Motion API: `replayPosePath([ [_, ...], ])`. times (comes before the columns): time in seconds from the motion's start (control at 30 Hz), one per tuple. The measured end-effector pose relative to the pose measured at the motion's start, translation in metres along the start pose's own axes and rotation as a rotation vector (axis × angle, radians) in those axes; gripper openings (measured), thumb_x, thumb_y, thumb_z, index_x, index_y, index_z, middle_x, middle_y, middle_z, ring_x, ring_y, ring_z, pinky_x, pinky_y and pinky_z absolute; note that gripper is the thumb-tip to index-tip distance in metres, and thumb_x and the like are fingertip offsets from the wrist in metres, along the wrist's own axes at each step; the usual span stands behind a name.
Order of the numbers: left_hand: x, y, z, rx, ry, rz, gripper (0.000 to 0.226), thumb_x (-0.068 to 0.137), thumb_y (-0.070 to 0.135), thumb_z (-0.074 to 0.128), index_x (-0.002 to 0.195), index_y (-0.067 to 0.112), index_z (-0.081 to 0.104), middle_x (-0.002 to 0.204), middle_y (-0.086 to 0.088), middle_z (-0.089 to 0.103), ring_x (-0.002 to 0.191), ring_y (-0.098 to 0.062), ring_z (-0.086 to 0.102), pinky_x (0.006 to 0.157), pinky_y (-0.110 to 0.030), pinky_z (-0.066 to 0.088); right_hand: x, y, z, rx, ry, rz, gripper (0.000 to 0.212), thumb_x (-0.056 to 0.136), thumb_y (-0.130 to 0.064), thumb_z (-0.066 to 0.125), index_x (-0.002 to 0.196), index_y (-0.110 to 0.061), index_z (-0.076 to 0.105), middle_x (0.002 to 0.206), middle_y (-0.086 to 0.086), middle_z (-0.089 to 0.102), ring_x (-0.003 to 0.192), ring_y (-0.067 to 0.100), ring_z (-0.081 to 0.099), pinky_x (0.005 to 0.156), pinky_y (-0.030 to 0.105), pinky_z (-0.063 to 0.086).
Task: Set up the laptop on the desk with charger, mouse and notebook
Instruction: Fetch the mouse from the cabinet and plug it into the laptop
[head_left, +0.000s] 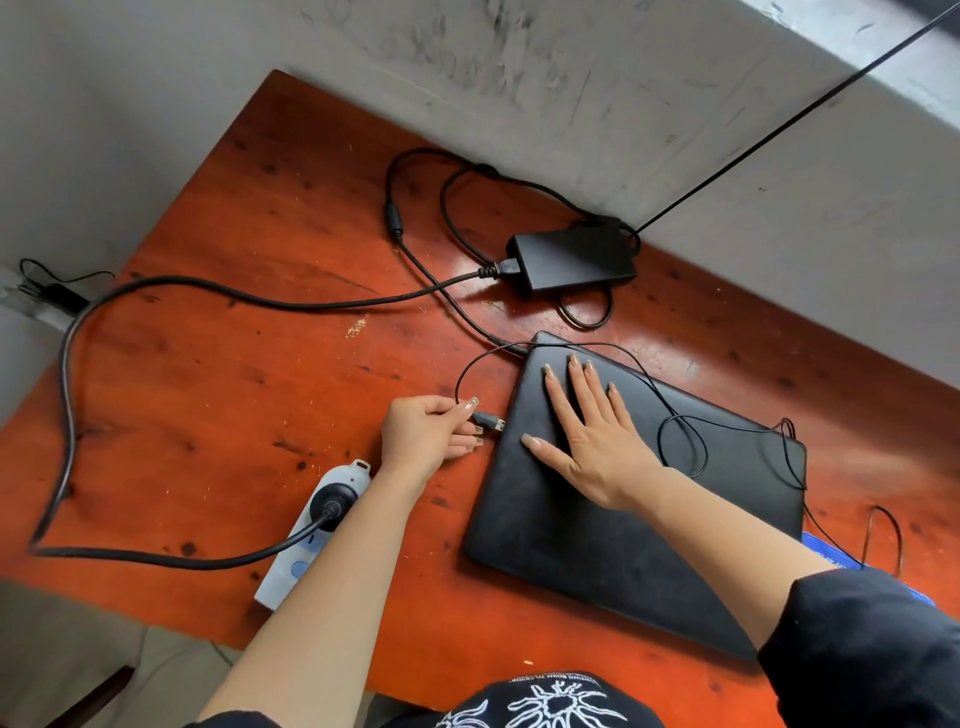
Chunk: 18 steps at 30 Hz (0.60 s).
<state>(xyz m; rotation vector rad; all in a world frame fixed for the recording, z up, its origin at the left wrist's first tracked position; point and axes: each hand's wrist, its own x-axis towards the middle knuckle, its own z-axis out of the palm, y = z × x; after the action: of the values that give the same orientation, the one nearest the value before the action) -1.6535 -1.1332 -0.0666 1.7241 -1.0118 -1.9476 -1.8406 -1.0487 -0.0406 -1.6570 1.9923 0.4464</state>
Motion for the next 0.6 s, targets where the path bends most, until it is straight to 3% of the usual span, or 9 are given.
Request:
replayPosePath([
  [0.17, -0.002, 0.002, -0.0011, 0.101, -0.003, 0.03, 0.013, 0.087, 0.026, 0.069, 0.087, 0.013, 0.071, 0.073, -0.005, 0.074, 0.053, -0.013, 0.069, 0.047, -0.017, 0.053, 0.0011, 0.0043, 0.0011, -0.029, -0.001, -0.037, 0.086, 0.086, -0.074, 0.017, 0.146, -0.032, -0.028, 0.156, 0.006, -0.032, 0.138, 0.019, -0.038, 0.116, 0.037, -0.019],
  [0.37, -0.0014, 0.0, 0.0018, 0.175, -0.018, 0.044, 0.016, 0.085, 0.033, 0.069, 0.089, 0.017, 0.072, 0.069, -0.002, 0.074, 0.048, -0.013, 0.066, 0.05, -0.02, 0.049, 0.0021, 0.0045, 0.002, -0.039, 0.005, -0.044, 0.085, 0.087, -0.073, 0.015, 0.145, -0.032, -0.031, 0.154, 0.006, -0.035, 0.137, 0.02, -0.039, 0.116, 0.039, -0.019],
  [0.6, 0.0032, 0.003, 0.0018, 0.229, -0.048, 0.06, 0.015, 0.086, 0.031, 0.069, 0.087, 0.016, 0.071, 0.068, -0.005, 0.072, 0.045, -0.011, 0.062, 0.047, -0.018, 0.047, 0.0019, 0.0057, 0.0037, -0.037, 0.011, -0.051, 0.083, 0.087, -0.073, 0.016, 0.139, -0.033, -0.034, 0.152, 0.005, -0.037, 0.136, 0.021, -0.039, 0.117, 0.04, -0.018],
])
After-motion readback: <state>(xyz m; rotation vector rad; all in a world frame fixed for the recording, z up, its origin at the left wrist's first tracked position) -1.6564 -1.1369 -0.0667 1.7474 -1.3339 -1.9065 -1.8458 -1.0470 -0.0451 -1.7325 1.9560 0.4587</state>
